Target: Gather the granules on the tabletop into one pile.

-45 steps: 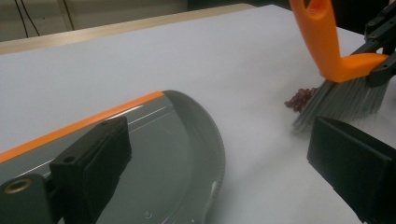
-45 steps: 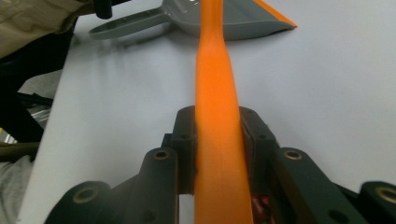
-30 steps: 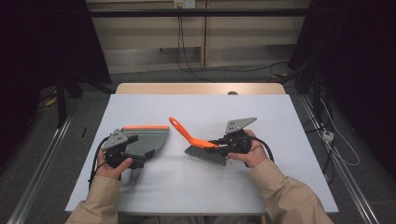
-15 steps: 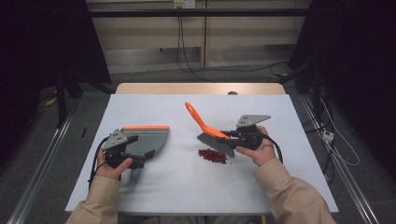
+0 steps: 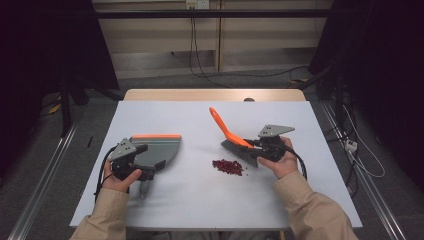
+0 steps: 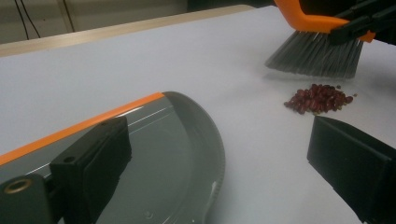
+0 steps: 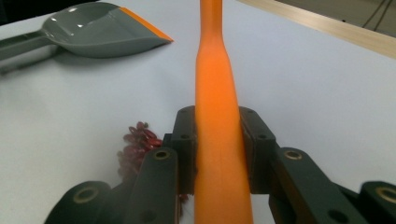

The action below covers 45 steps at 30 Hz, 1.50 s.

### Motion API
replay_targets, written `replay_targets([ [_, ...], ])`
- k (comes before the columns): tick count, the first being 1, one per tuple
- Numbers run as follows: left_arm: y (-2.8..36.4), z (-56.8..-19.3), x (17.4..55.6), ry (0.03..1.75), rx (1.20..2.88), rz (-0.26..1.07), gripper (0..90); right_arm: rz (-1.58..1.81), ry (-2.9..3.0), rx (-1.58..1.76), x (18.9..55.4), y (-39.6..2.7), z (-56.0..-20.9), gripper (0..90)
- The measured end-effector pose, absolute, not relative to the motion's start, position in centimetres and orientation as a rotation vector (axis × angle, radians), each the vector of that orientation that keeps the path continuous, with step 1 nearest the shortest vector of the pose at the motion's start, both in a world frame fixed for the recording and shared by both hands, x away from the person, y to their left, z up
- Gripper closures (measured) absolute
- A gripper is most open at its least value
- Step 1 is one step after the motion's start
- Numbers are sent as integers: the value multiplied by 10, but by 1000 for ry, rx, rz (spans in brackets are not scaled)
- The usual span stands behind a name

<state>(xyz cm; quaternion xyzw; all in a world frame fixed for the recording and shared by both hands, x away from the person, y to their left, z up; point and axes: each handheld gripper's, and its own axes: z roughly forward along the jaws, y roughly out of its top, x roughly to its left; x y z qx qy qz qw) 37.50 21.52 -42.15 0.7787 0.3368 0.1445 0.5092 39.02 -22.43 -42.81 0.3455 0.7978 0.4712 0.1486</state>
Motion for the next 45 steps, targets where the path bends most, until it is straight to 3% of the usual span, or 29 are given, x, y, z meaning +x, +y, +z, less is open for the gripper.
replay_targets([
  [11, 214, -421, 375, 811, 1872, 350, 62, 1402, 2262, 982, 388, -199, -435, 711],
  [26, 213, -421, 375, 803, 1877, 347, 62, 1512, 2101, 1160, 379, -168, -405, 711],
  [45, 215, -419, 375, 805, 1871, 353, 62, 1501, 2105, 1399, 387, -112, -434, 711],
])
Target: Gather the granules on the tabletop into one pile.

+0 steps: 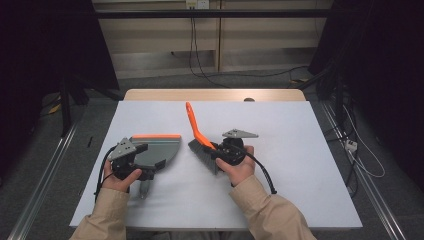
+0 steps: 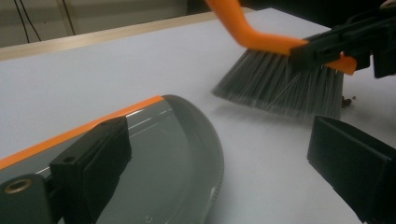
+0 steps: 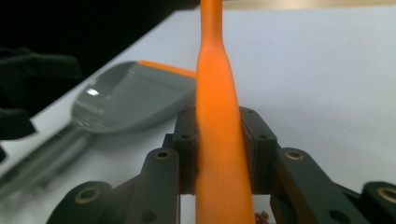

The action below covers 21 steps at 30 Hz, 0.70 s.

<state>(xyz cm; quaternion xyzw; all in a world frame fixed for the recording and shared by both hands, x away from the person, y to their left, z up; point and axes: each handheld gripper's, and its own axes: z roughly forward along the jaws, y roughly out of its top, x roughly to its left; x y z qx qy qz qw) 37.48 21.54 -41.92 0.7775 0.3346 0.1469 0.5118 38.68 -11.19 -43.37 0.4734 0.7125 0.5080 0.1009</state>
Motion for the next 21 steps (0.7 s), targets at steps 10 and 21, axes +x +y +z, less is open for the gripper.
replay_targets([
  [10, 215, -419, 374, 806, 1864, 357, 62, 1408, 2055, 1564, 386, -133, -439, 711],
  [21, 215, -418, 373, 803, 1864, 360, 62, 1377, 2000, 1680, 379, -146, -438, 710],
])
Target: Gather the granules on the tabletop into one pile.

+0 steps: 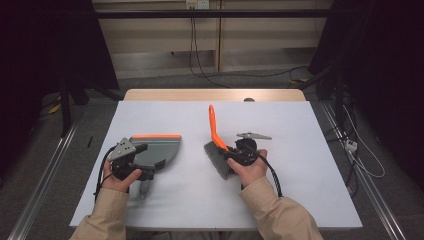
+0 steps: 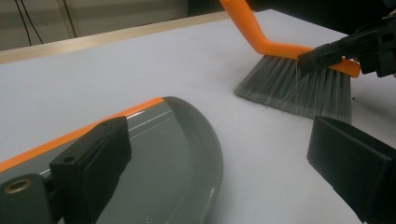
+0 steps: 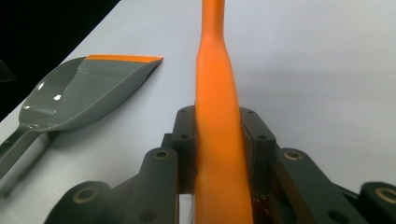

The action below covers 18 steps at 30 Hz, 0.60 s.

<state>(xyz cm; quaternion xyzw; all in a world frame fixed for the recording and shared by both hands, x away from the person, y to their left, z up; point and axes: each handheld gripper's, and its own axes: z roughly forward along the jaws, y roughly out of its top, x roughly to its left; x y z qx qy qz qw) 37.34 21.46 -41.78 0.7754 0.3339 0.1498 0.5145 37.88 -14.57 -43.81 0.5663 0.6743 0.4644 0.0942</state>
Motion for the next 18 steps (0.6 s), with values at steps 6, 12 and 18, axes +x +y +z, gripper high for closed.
replay_targets([
  [6, 214, -418, 373, 801, 1866, 361, 62, 1375, 1983, 1698, 374, -153, -438, 710],
  [12, 214, -417, 373, 798, 1869, 363, 62, 1392, 1980, 1700, 372, -157, -437, 711],
  [18, 214, -417, 374, 800, 1869, 365, 62, 1495, 1966, 1707, 375, -153, -433, 711],
])
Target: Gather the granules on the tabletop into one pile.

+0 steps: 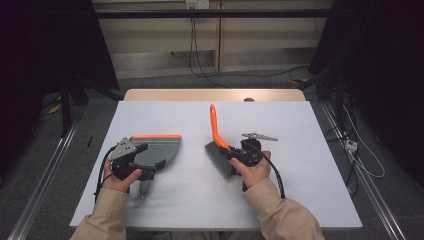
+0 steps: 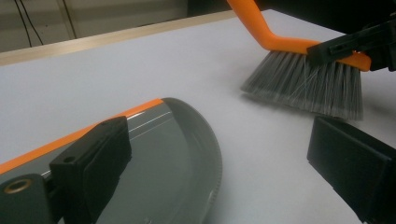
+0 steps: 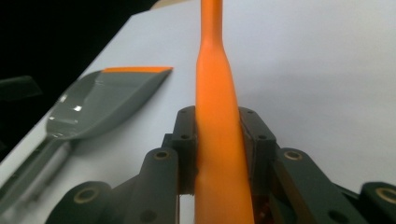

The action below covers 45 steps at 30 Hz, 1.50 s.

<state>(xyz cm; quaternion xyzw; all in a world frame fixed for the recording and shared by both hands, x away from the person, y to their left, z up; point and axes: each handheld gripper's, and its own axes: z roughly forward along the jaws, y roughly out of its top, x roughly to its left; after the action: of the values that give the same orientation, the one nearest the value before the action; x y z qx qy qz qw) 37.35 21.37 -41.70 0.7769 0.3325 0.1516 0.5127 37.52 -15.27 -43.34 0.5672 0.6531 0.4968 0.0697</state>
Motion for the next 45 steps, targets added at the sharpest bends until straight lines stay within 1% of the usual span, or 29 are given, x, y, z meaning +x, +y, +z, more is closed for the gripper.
replay_targets([
  [6, 215, -413, 371, 822, 1885, 355, 62, 1552, 1971, 1618, 380, -150, -413, 711],
  [12, 213, -408, 367, 837, 1929, 342, 62, 1526, 1969, 1538, 385, -167, -401, 711],
  [22, 215, -413, 356, 853, 1985, 308, 68, 1402, 1962, 1492, 380, -199, -412, 711],
  [28, 218, -415, 354, 859, 1984, 309, 68, 1347, 1913, 1499, 366, -210, -423, 711],
  [32, 217, -415, 354, 857, 1989, 306, 68, 1318, 1900, 1487, 356, -208, -432, 711],
  [35, 216, -416, 354, 857, 1995, 306, 68, 1312, 1896, 1479, 356, -201, -437, 711],
  [41, 218, -416, 354, 865, 1999, 313, 67, 1361, 1884, 1454, 366, -181, -433, 711],
  [45, 220, -418, 352, 873, 2018, 313, 69, 1381, 1888, 1441, 367, -181, -428, 711],
])
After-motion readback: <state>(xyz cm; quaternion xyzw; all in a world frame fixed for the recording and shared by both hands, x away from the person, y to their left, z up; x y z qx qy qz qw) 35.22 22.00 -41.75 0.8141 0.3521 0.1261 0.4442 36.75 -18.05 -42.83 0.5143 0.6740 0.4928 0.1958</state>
